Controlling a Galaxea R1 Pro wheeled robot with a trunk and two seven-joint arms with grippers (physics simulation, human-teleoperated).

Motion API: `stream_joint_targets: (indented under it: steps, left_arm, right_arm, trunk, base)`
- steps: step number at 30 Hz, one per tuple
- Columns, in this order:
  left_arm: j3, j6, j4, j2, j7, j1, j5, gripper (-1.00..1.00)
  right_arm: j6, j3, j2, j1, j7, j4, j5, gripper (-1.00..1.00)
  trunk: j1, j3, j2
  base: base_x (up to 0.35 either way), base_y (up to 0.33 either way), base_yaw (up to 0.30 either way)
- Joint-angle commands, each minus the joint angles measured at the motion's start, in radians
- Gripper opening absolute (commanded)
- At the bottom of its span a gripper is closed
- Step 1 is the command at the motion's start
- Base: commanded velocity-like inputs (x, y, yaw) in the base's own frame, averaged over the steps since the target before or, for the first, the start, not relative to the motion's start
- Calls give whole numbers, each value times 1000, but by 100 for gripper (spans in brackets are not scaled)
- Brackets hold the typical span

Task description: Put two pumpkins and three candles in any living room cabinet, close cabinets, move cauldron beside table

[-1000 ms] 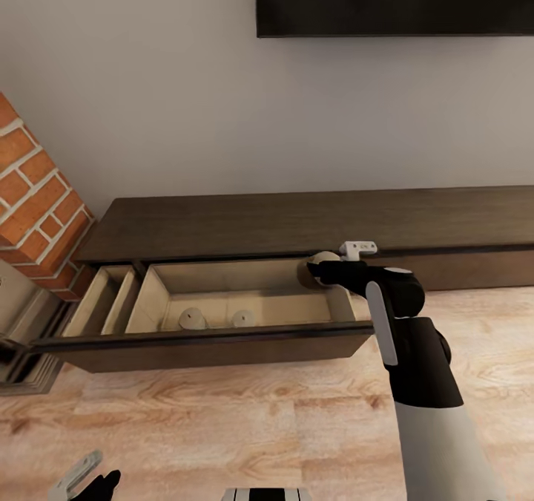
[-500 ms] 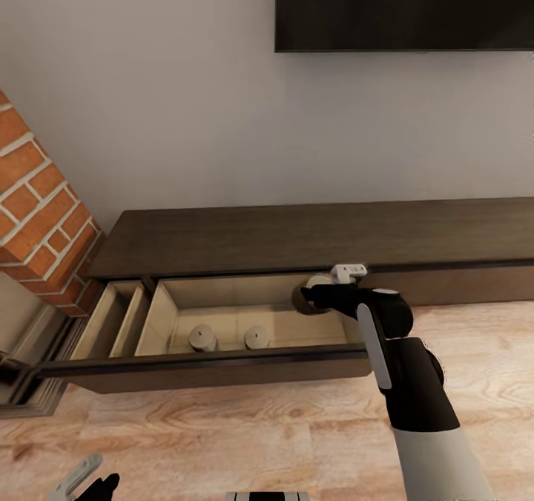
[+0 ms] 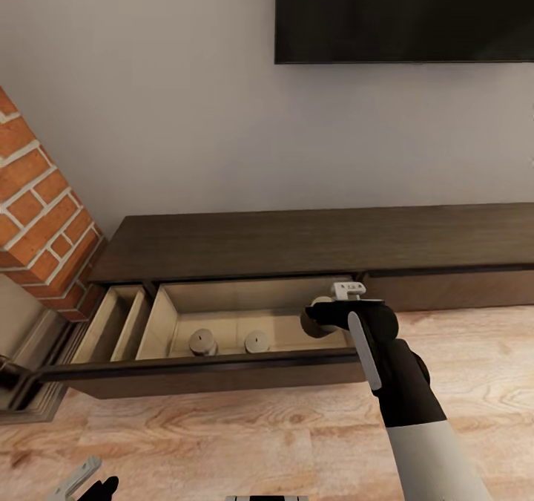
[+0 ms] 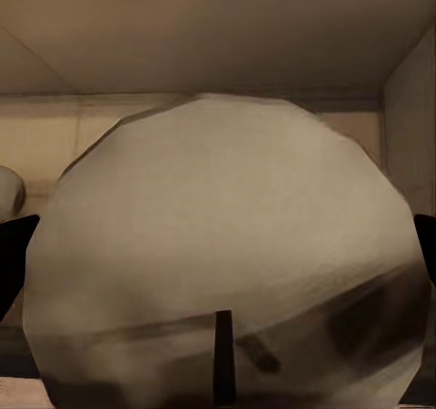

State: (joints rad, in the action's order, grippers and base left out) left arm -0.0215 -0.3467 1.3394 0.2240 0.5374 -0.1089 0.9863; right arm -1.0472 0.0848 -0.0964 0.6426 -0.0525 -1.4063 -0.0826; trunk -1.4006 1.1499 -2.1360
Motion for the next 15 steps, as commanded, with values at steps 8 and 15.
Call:
stream_joint_targets:
  steps: [8, 15]
  left_arm:
    - [0, 0, 0, 0, 0, 0, 0, 100]
    - [0, 0, 0, 0, 1, 0, 1, 100]
  right_arm:
    - [0, -2, 1, 0, -2, 57, -4, -100]
    - [50, -6, 1, -1, 1, 143, -8, -100]
  trunk:
    - [0, -13, 0]
    - [0, -18, 0]
  base:
    - [159, 85, 0]
    - [269, 178, 0]
